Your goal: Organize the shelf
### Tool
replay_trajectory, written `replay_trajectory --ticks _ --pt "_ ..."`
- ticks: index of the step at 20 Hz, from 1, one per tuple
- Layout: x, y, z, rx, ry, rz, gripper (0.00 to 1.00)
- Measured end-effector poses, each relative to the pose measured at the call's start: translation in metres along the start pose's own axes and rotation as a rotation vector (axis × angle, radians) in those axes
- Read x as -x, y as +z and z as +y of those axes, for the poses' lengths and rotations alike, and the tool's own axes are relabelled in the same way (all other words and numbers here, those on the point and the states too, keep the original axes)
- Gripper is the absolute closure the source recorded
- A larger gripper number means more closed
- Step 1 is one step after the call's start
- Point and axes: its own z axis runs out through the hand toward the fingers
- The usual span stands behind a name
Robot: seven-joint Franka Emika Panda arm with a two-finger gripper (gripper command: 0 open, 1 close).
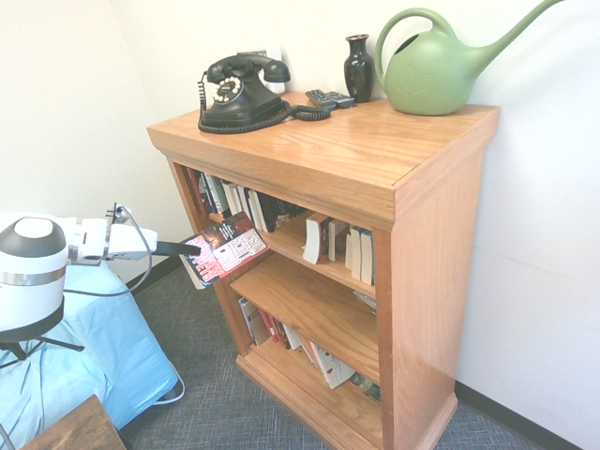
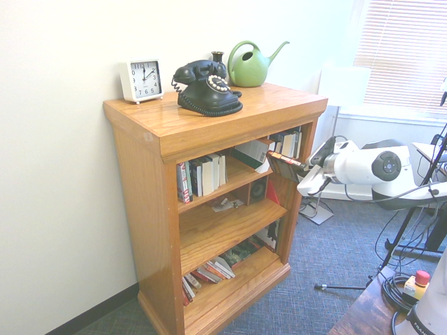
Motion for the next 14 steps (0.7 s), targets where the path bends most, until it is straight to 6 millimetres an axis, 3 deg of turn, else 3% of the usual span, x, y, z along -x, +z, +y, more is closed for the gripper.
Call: replay_trajectory --ticks 10,14 --pt "-0.029 0.066 -0.025 -0.137 0.109 -0.090 1.00" --pt "-0.035 0.060 -0.035 -0.177 0.102 -0.065 1.00"
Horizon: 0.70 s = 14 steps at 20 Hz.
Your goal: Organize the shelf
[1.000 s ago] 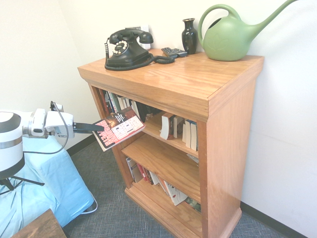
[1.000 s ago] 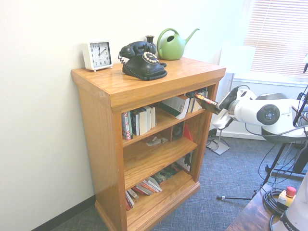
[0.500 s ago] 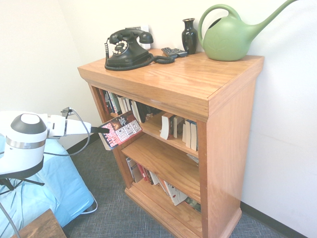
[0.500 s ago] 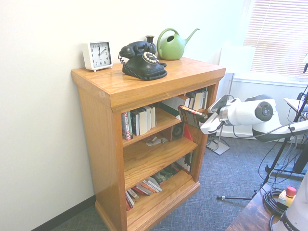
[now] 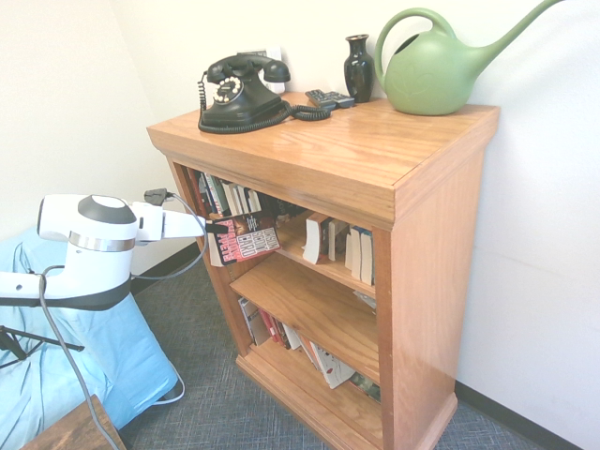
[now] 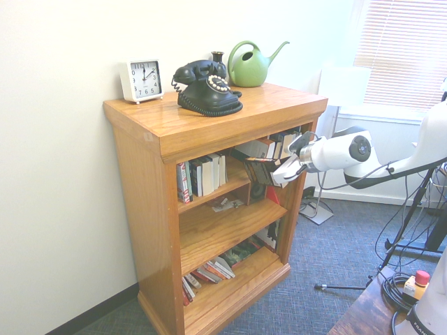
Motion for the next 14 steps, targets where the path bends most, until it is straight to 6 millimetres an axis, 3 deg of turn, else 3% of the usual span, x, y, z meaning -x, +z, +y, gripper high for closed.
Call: replay_trajectory --ticks 4,10,14 --pt "-0.001 0.000 -0.015 -0.073 -0.007 0.020 1.00" --pt "0.019 0.032 -0.006 -0.106 -0.024 0.016 1.00" --pt "0.023 0.039 -0.013 -0.113 -0.016 0.038 1.00"
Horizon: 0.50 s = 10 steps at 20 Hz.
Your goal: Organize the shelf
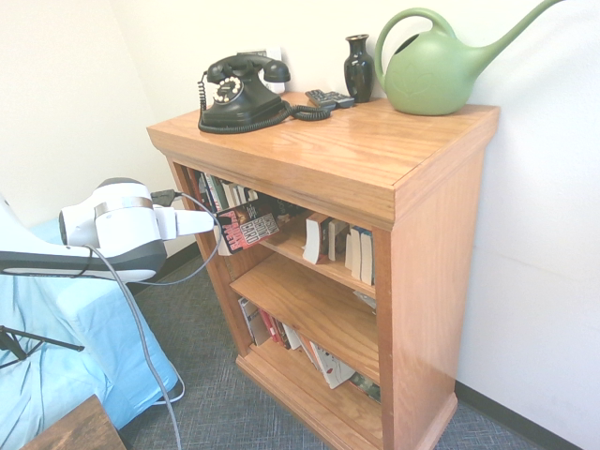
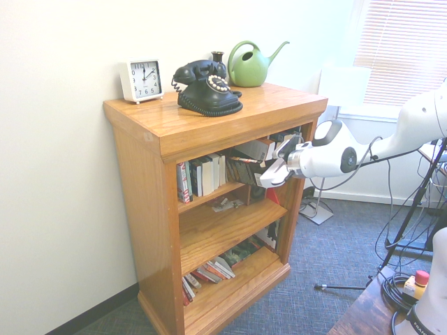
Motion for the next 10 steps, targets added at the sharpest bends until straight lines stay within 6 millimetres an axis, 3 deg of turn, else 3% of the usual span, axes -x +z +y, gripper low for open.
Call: replay_trajectory --ticks 4,8,10 --pt "0.004 0.006 0.021 0.007 -0.010 0.047 1.00" --pt "0.033 0.020 0.058 0.003 -0.020 0.083 1.00" --pt "0.043 0.034 0.058 0.005 0.032 0.092 1.00"
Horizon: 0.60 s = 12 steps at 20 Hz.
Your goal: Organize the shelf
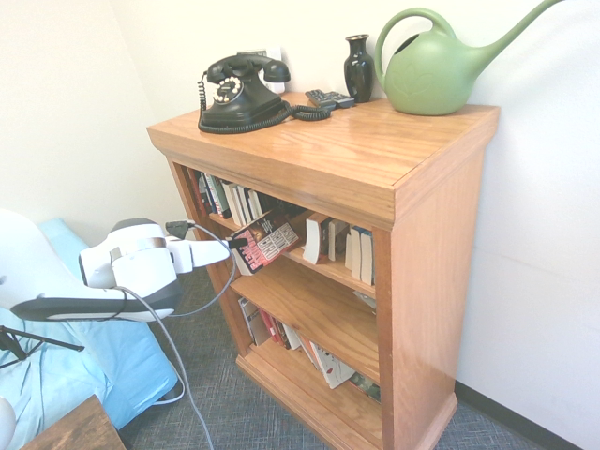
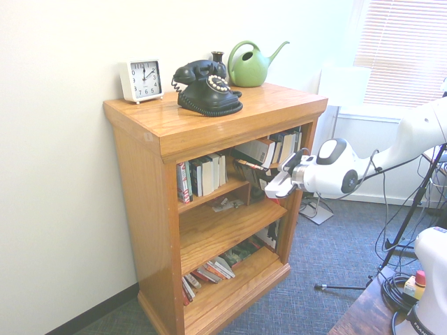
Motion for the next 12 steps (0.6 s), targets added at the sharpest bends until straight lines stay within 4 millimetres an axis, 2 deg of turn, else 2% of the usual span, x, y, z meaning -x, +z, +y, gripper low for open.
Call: replay_trajectory --ticks 2,3,5,10,12 --pt "0.007 0.016 -0.016 -0.010 0.034 0.020 1.00" --pt "0.009 0.036 -0.033 -0.027 0.062 0.019 1.00" --pt "-0.002 0.041 -0.040 -0.038 0.074 0.033 1.00" --pt "-0.034 0.055 -0.074 -0.102 0.129 0.063 1.00" --pt "-0.048 0.060 -0.079 -0.116 0.158 0.075 1.00"
